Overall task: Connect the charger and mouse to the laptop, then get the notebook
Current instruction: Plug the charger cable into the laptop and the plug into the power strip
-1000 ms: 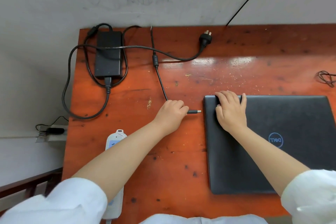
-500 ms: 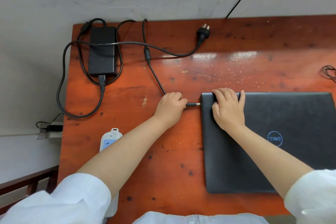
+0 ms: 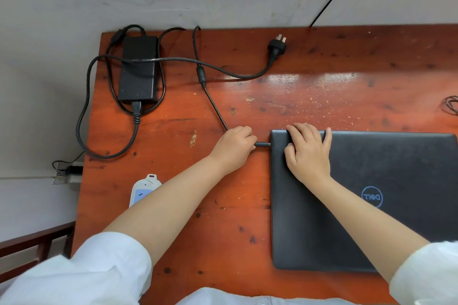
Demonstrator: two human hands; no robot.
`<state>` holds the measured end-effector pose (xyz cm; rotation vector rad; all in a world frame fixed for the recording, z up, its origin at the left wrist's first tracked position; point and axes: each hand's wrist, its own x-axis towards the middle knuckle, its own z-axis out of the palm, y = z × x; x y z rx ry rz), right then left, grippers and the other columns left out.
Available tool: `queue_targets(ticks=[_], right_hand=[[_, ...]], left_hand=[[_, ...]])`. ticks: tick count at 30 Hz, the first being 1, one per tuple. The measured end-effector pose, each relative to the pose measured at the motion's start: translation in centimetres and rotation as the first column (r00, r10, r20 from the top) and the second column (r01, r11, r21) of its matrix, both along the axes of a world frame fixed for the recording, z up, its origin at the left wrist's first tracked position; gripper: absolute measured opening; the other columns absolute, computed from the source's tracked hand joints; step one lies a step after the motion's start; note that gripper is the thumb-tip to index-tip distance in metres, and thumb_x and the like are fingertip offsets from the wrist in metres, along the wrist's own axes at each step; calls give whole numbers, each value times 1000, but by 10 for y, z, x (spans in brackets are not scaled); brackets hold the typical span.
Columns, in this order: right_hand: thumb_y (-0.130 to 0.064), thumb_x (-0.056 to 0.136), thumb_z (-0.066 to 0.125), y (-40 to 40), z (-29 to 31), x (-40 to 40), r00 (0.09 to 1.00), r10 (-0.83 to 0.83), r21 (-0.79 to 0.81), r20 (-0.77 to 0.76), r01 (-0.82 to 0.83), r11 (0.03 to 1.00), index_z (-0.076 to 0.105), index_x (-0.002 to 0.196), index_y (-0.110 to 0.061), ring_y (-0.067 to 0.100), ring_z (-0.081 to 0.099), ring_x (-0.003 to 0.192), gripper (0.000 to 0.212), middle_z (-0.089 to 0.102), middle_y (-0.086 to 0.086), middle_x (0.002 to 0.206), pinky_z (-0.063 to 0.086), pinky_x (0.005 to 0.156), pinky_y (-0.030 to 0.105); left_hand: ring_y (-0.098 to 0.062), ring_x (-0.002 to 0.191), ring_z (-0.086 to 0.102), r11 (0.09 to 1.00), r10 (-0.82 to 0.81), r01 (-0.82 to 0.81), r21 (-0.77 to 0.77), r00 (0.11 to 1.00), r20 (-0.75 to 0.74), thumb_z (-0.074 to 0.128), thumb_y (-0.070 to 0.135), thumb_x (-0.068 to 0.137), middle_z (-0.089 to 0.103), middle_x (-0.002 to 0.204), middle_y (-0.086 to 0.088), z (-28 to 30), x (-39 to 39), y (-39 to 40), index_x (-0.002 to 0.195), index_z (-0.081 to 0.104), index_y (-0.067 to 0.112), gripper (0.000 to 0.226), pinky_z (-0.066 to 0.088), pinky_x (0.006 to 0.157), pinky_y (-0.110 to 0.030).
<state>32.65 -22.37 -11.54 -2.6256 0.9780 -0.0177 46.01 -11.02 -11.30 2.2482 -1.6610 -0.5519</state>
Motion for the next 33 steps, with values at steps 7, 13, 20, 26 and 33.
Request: queue_targets(ticks=[7, 13, 20, 26, 33], right_hand=[[-40, 85, 16, -20, 6, -12, 926, 282, 16, -250, -287, 958, 39, 136, -5, 33, 35, 135, 66, 41, 15, 145, 21, 112, 54], [-32, 84, 29, -15, 10, -9, 922, 272, -42, -273, -294, 955, 56, 121, 0, 38, 57, 115, 56, 62, 19, 125, 41, 94, 61], [-32, 84, 30, -18, 11, -9, 909, 279, -14, -310, -298, 954, 57, 119, 0, 37, 59, 113, 55, 64, 19, 122, 41, 93, 63], [-34, 86, 31, -22, 16, -11, 911, 309, 53, -272, -306, 951, 55, 123, -2, 34, 57, 117, 54, 61, 17, 126, 40, 98, 57], [-40, 90, 47, -63, 14, -18, 933, 265, 132, -243, -239, 962, 39, 136, -9, 28, 29, 138, 56, 38, 12, 147, 22, 114, 45]], left_hand=[[-37, 57, 61, 996, -79, 82, -37, 995, 61, 71, -11, 70, 61, 64, -27, 12, 2, -4, 65, 65, -12, 8, 53, 53, -38], [-33, 48, 60, 992, -113, 115, -40, 991, 67, 78, -15, 58, 59, 54, -22, 12, -1, -7, 53, 62, -8, 18, 50, 41, -28], [-32, 53, 61, 986, -167, 165, 25, 980, 112, 77, -14, 60, 61, 58, -22, 8, 1, -10, 57, 63, -8, 16, 50, 44, -27], [-30, 101, 56, 861, -287, 218, 460, 954, 85, 46, 23, 95, 59, 108, -12, 21, 20, -35, 107, 62, 6, 26, 47, 77, -37], [-34, 114, 48, 957, 210, -234, 170, 966, 149, 45, 20, 94, 55, 122, -19, 28, 61, -108, 122, 51, 3, 34, 44, 93, -44]])
